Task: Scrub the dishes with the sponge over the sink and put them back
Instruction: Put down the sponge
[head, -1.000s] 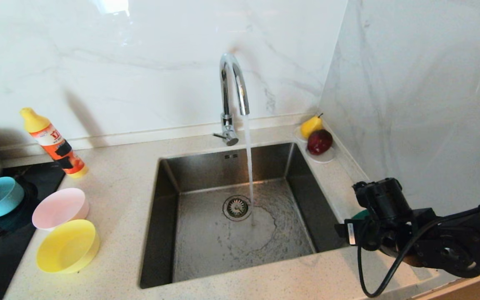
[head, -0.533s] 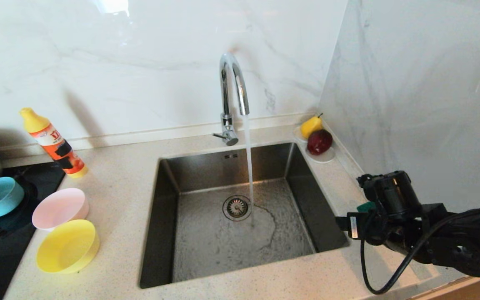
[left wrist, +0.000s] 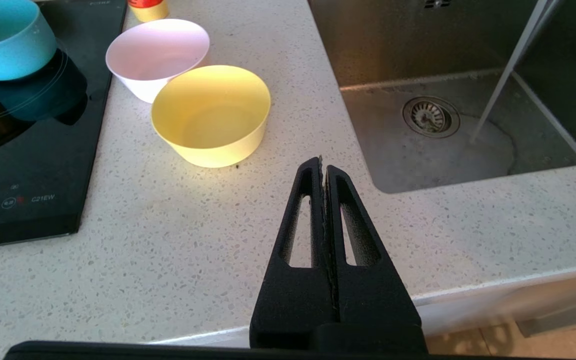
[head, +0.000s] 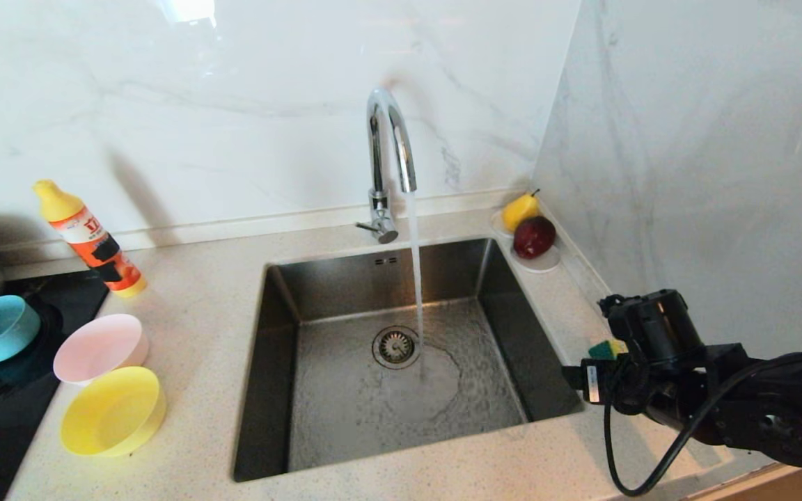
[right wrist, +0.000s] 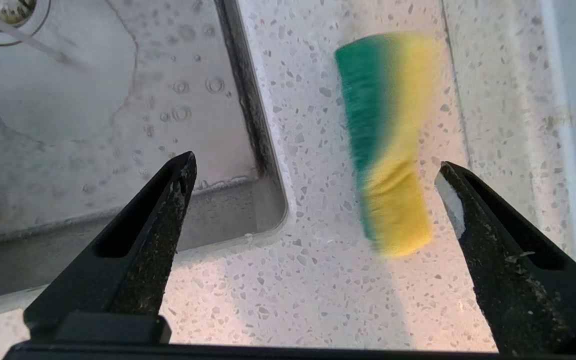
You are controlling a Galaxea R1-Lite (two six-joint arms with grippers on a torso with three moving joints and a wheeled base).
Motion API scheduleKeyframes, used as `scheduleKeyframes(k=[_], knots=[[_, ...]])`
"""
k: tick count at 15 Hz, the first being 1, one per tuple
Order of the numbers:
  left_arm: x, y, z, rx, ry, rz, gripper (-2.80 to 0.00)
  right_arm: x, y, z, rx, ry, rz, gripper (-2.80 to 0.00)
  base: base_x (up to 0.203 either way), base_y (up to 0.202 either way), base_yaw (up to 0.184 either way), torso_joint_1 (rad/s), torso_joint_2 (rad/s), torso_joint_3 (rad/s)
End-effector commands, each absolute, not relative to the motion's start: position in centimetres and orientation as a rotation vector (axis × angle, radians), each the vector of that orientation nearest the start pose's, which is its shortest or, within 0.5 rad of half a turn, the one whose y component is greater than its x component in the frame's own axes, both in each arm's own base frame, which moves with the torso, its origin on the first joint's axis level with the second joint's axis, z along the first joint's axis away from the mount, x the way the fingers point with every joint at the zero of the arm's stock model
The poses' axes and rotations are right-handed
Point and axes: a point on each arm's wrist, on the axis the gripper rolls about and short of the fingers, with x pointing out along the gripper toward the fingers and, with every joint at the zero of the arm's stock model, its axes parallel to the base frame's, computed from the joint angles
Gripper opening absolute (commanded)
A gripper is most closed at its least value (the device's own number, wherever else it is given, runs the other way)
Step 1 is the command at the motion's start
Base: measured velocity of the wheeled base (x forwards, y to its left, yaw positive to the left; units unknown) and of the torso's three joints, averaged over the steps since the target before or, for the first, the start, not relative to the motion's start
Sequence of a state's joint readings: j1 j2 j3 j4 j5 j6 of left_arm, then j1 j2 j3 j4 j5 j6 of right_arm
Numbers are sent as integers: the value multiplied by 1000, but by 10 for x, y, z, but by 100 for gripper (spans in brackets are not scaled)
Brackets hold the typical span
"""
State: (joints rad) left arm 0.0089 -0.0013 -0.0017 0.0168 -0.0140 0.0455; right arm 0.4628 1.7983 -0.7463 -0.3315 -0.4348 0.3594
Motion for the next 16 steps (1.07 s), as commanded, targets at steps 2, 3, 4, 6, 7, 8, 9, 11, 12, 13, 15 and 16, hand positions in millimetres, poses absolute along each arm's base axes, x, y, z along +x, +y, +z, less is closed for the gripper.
scheduleKeyframes(k=[2, 3, 4, 6, 7, 8, 9, 11, 12, 13, 15, 16], knots=[[-23, -1, 74, 46, 14, -5, -280, 270, 124, 118, 45, 614, -93, 0, 0, 0, 0, 0, 0, 0], [-23, -1, 74, 46, 14, -6, -280, 269, 123, 118, 41, 615, -96, 0, 0, 0, 0, 0, 0, 0], [-23, -1, 74, 46, 14, -5, -280, 269, 123, 118, 43, 615, -99, 0, 0, 0, 0, 0, 0, 0], [-23, -1, 74, 46, 14, -5, -280, 268, 121, 116, 41, 622, -106, 0, 0, 0, 0, 0, 0, 0], [-23, -1, 74, 46, 14, -5, -280, 268, 120, 114, 40, 627, -109, 0, 0, 0, 0, 0, 0, 0], [-23, 0, 74, 46, 14, -6, -280, 268, 121, 113, 39, 630, -106, 0, 0, 0, 0, 0, 0, 0], [-23, -1, 74, 46, 14, -5, -280, 269, 121, 114, 40, 627, -107, 0, 0, 0, 0, 0, 0, 0], [-23, 0, 74, 46, 14, -6, -280, 268, 122, 118, 44, 614, -99, 0, 0, 0, 0, 0, 0, 0], [-23, 0, 74, 46, 14, -6, -280, 266, 123, 122, 49, 603, -91, 0, 0, 0, 0, 0, 0, 0], [-23, -1, 74, 46, 14, -5, -280, 263, 123, 129, 50, 584, -77, 0, 0, 0, 0, 0, 0, 0], [-23, -1, 74, 46, 14, -5, -280, 249, 136, 142, 43, 554, -6, -280, 0, 0, 0, 0, 0, 0], [-23, -1, 74, 46, 14, -5, -280, 239, 143, 147, 25, 537, 40, -280, 0, 0, 0, 0, 0, 0]])
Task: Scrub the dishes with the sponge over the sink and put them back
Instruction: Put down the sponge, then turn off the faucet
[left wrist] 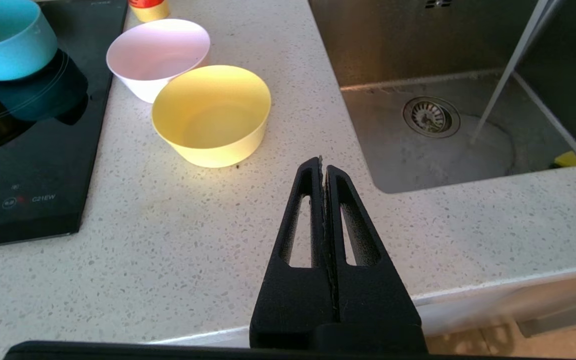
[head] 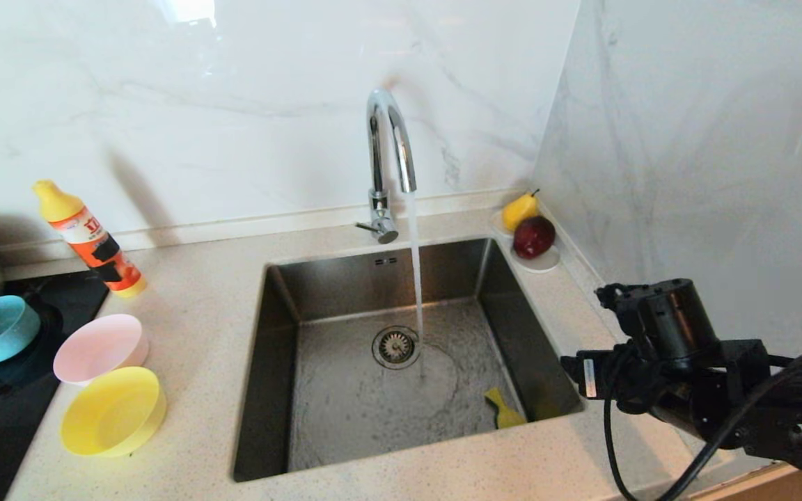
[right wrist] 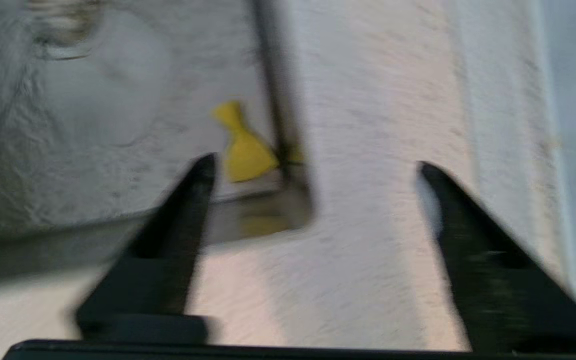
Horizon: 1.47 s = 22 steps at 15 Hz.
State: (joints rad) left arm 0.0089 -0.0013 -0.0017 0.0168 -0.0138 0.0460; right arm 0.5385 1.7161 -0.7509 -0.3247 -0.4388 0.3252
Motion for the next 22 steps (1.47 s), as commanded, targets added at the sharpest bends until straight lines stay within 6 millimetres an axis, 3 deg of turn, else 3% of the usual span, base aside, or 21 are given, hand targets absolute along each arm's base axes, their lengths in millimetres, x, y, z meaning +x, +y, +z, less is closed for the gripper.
scheduleKeyframes(k=[1, 6, 10, 16, 22], knots=[[-23, 0, 74, 46, 14, -6, -280, 228, 149, 152, -3, 520, 92, -280, 0, 0, 0, 0, 0, 0], [-23, -1, 74, 46, 14, -6, -280, 172, 157, 191, 6, 400, 359, -280, 0, 0, 0, 0, 0, 0], [-23, -1, 74, 46, 14, -5, -280, 133, 132, 219, -3, 287, 627, -280, 0, 0, 0, 0, 0, 0], [-23, -1, 74, 46, 14, -5, -280, 100, 86, 212, -49, 205, 911, -280, 0, 0, 0, 0, 0, 0], [-23, -1, 74, 46, 14, -5, -280, 73, 36, 186, -98, 109, 894, -280, 0, 0, 0, 0, 0, 0]])
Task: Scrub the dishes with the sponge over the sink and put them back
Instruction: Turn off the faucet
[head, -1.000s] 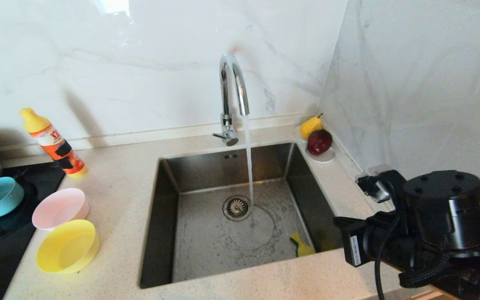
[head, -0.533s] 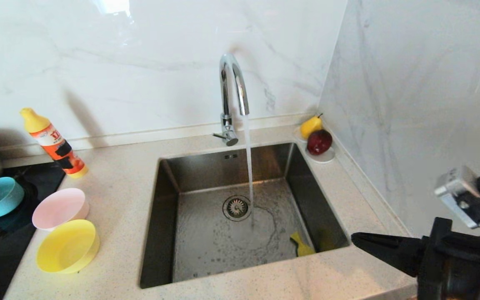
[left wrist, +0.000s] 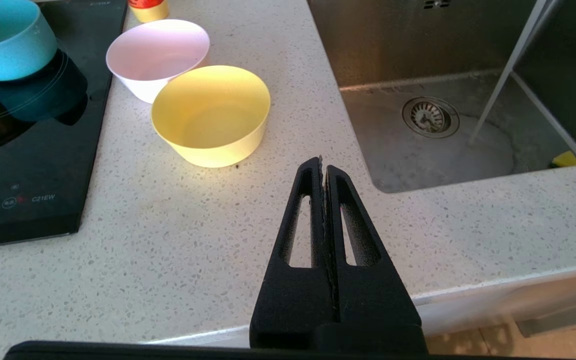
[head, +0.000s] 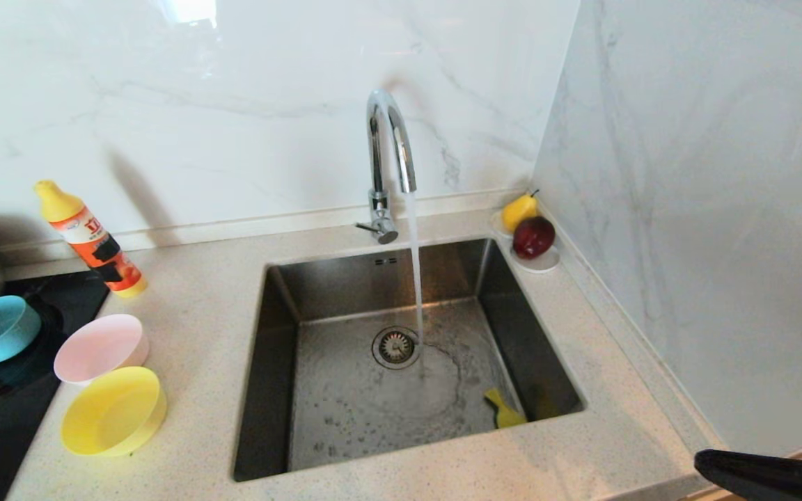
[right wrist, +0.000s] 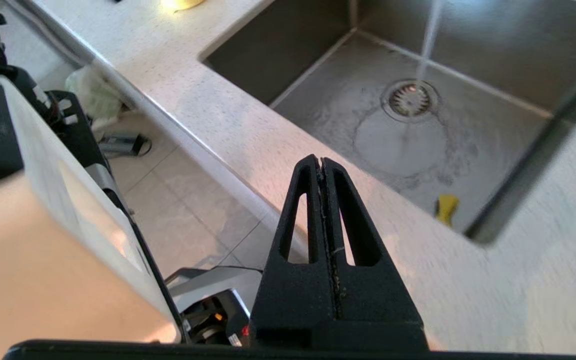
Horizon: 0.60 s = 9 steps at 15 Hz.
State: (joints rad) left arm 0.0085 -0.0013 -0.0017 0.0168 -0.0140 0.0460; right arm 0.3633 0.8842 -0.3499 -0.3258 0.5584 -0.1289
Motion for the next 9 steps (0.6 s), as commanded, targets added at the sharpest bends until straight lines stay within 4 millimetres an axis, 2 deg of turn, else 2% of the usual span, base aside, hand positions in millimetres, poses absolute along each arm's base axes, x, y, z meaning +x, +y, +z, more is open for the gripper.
scheduleKeyframes(k=[1, 5, 9], knots=[[-23, 0, 74, 46, 14, -6, -280, 65, 31, 178, -95, 103, 888, -280, 0, 0, 0, 0, 0, 0], [-23, -1, 74, 46, 14, -5, -280, 37, 22, 153, -87, 89, 898, -280, 0, 0, 0, 0, 0, 0], [-23, -1, 74, 46, 14, -5, -280, 14, 16, 133, -80, 88, 836, -280, 0, 0, 0, 0, 0, 0]])
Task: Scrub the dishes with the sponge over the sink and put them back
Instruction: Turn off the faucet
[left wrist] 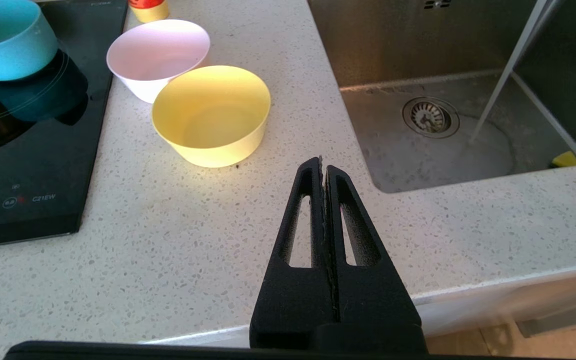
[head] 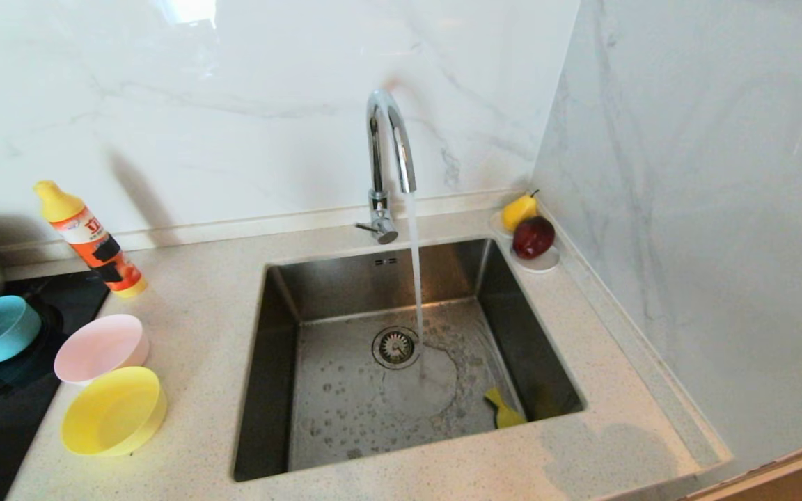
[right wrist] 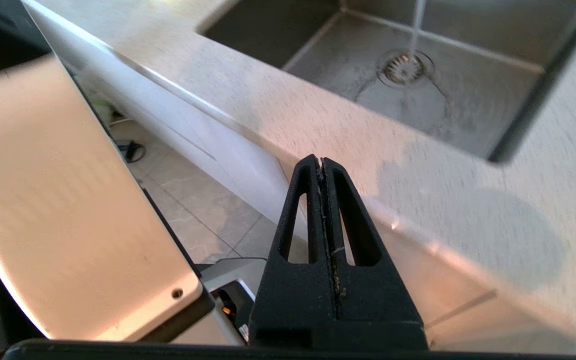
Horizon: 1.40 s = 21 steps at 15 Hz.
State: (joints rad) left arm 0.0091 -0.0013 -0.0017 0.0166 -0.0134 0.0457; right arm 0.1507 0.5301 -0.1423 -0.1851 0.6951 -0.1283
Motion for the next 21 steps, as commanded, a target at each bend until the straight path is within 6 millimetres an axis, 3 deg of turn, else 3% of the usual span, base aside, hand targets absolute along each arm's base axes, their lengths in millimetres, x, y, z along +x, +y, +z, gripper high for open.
scheduleKeyframes(k=[1, 5, 12, 21], knots=[[-23, -1, 74, 46, 14, -5, -280, 7, 15, 127, -79, 83, 811, -280, 0, 0, 0, 0, 0, 0], [-23, -1, 74, 46, 14, -5, -280, -7, 13, 97, -68, 76, 662, -280, 0, 0, 0, 0, 0, 0], [-23, -1, 74, 46, 14, -5, -280, -6, 4, 93, -19, 67, 179, -280, 0, 0, 0, 0, 0, 0], [-23, -1, 74, 46, 14, -6, -280, -8, 0, 77, -23, 210, -3, -280, 0, 0, 0, 0, 0, 0]])
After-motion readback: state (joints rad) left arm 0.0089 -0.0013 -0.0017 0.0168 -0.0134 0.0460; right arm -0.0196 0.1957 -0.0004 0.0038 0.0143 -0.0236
